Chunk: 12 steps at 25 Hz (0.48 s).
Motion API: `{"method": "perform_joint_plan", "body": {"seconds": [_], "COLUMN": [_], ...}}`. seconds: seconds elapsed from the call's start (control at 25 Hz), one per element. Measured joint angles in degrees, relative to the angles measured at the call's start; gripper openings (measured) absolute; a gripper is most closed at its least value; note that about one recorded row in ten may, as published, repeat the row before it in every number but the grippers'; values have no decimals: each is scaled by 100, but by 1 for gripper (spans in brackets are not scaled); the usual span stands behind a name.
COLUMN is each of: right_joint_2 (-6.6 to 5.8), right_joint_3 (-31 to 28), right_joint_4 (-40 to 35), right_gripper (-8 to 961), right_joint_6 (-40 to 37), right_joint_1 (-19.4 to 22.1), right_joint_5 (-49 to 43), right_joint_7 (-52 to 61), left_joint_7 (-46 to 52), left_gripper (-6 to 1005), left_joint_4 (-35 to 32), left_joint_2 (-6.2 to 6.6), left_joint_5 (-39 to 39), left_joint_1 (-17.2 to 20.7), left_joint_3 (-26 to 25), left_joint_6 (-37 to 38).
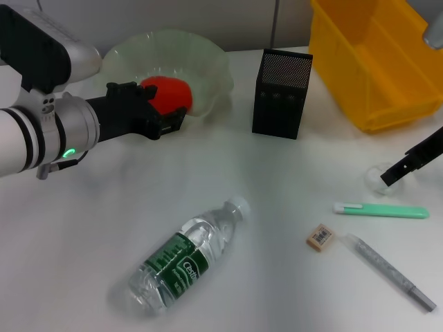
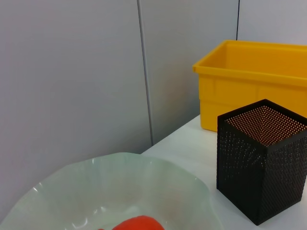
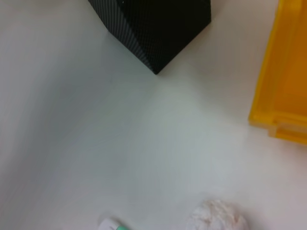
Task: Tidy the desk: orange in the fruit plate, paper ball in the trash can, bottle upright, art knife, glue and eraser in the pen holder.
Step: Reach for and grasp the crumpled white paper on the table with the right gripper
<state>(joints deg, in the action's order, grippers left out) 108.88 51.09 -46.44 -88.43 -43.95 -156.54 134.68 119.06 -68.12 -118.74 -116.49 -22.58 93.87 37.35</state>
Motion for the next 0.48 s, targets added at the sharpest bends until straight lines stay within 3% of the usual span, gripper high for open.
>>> {"method": "perform_joint_plan", "body": {"seconds": [0.48], "right_joint_2": [46], "right_joint_3": [-36], "right_joint_4": [49], "right_gripper": [619], "right_joint_6": [66], "right_joint_1": [-5], "right_joint_5": [10], "right_joint_7": [-87], "left_joint_7": [-89], "left_gripper": [654], "left_joint_4": [2], "left_joint_2": [1], "left_joint_5": [13], "left_joint_1": [40], "left_joint_3": [0], "left_joint_6": [0]}}
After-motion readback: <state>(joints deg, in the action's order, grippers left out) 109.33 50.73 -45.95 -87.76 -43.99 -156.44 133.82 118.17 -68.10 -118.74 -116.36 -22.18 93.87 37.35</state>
